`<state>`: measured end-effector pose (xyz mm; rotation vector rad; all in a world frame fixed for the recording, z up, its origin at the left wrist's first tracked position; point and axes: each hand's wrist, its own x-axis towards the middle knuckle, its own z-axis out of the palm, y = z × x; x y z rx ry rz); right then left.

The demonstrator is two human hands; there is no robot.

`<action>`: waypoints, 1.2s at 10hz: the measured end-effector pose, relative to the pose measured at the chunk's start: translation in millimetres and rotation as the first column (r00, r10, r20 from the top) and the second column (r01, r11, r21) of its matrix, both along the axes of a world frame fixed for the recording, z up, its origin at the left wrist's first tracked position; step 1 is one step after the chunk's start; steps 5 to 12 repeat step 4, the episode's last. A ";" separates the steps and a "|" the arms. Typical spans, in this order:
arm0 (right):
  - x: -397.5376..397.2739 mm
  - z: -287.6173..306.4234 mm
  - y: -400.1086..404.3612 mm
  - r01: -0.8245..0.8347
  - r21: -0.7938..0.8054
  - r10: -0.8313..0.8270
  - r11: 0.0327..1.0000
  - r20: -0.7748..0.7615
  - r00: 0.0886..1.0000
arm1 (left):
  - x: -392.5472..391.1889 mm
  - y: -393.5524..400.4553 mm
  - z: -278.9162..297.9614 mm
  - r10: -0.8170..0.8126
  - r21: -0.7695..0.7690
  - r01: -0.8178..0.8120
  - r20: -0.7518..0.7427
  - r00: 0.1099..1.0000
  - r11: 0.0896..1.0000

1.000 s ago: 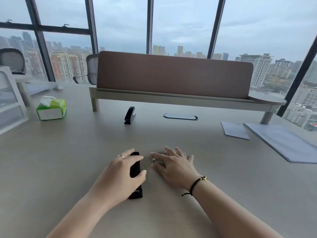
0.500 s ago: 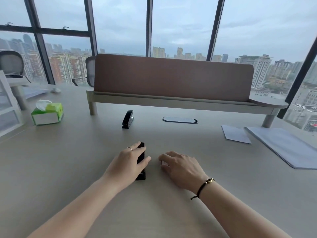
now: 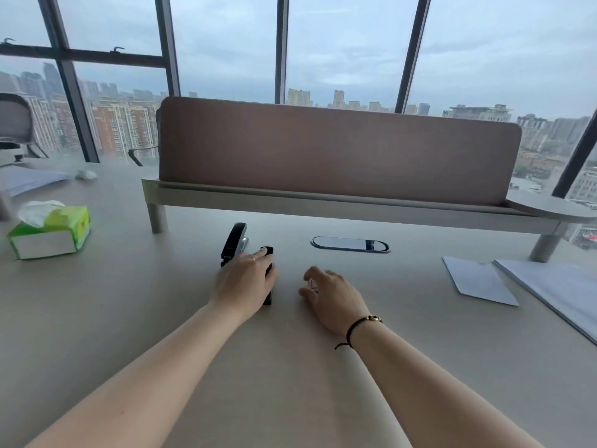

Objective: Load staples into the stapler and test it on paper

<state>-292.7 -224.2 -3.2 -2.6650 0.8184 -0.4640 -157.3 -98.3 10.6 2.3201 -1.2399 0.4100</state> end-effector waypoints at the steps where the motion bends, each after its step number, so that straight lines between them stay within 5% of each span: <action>1: 33.3 -3.4 -29.9 0.032 0.043 -0.034 0.999 0.044 0.998 | 36.3 -23.4 -5.2 0.031 0.003 -0.031 0.150 0.988 1.000; 12: 77.6 -9.4 -67.6 0.062 -0.006 -0.062 0.998 0.088 0.994 | 83.1 -54.2 -12.1 0.072 -0.039 -0.067 0.151 0.986 0.997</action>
